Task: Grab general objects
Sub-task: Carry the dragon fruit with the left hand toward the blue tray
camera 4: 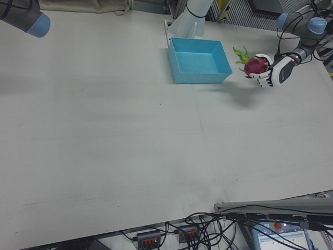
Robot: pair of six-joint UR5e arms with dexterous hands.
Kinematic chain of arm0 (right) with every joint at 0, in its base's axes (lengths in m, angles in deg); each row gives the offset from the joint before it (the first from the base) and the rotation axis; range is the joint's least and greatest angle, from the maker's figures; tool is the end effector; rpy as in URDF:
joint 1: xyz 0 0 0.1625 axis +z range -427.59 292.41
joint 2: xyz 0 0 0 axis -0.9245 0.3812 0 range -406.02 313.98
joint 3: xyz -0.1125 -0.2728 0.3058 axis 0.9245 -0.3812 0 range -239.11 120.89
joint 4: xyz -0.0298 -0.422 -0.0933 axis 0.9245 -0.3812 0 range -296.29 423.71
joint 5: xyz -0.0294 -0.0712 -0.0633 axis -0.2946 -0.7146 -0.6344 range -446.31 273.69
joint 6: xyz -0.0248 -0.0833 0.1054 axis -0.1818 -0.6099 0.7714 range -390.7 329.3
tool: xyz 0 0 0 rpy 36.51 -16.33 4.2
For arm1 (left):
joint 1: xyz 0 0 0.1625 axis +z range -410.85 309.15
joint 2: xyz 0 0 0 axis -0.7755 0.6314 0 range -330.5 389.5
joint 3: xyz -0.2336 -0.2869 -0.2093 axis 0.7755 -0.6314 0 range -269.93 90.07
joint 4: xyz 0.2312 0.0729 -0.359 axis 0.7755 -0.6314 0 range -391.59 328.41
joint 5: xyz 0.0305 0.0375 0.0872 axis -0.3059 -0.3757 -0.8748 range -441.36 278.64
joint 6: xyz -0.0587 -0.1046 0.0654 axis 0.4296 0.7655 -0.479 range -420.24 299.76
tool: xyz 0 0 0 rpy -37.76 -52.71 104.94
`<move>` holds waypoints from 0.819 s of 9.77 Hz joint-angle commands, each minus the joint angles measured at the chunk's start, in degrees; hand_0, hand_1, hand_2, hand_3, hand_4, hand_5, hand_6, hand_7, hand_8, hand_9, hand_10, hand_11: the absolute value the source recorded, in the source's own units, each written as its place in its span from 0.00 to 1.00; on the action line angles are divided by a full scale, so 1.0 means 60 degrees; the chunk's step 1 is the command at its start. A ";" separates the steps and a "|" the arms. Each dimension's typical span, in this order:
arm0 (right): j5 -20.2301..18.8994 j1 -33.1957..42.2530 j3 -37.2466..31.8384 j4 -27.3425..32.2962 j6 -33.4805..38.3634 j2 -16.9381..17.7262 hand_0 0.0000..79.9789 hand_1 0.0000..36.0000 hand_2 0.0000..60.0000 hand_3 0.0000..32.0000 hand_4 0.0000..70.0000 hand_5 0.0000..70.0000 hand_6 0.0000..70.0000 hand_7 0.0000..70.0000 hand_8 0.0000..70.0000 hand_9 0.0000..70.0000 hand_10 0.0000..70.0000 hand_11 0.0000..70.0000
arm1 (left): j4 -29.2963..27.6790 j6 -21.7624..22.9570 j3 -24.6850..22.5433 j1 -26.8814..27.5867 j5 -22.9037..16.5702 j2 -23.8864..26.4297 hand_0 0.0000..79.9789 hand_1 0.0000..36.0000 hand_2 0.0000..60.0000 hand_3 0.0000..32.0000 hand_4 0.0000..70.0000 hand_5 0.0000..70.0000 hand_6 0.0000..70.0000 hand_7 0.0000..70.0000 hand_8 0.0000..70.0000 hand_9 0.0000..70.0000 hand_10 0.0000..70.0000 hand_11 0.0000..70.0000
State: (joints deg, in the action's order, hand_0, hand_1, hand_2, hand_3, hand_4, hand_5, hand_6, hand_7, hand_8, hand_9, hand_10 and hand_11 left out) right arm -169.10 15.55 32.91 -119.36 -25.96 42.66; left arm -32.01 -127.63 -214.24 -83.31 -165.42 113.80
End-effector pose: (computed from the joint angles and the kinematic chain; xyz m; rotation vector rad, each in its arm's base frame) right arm 0.0827 -0.5713 0.6624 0.0842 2.1813 -2.1708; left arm 0.3317 -0.3857 0.4093 0.2499 2.1349 -0.6838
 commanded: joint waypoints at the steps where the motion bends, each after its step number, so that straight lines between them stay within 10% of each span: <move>1: 0.0000 0.0000 0.0000 0.0000 0.0000 0.0000 0.00 0.00 0.00 0.00 0.00 0.00 0.00 0.00 0.00 0.00 0.00 0.00 | -0.0063 -0.0062 -0.0360 0.1130 0.0210 0.0363 0.61 0.16 1.00 0.00 1.00 1.00 1.00 1.00 1.00 1.00 1.00 1.00; 6: 0.0000 0.0000 0.0000 0.0000 0.0000 0.0000 0.00 0.00 0.00 0.00 0.00 0.00 0.00 0.00 0.00 0.00 0.00 0.00 | -0.0208 -0.0429 -0.0464 0.3050 0.1016 0.0742 0.63 0.12 0.91 0.00 1.00 1.00 1.00 1.00 1.00 1.00 1.00 1.00; 7: 0.0000 0.0000 0.0000 0.0000 0.0000 0.0000 0.00 0.00 0.00 0.00 0.00 0.00 0.00 0.00 0.00 0.00 0.00 0.00 | -0.0224 -0.0458 -0.0449 0.3357 0.1045 0.0933 0.63 0.09 0.37 0.00 1.00 1.00 1.00 1.00 0.82 0.93 0.87 1.00; 8: 0.0000 0.0000 0.0000 0.0000 -0.0014 0.0000 0.00 0.00 0.00 0.00 0.00 0.00 0.00 0.00 0.00 0.00 0.00 0.00 | -0.0238 -0.0574 -0.0464 0.3462 0.1132 0.1065 0.61 0.18 0.01 0.00 0.45 0.21 0.33 0.59 0.28 0.17 0.18 0.27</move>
State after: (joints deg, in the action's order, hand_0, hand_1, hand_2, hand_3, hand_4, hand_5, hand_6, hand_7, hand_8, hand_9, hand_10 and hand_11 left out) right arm -169.10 15.55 32.91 -119.37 -25.98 42.66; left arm -33.10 -130.04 -216.96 -65.69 -159.54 117.99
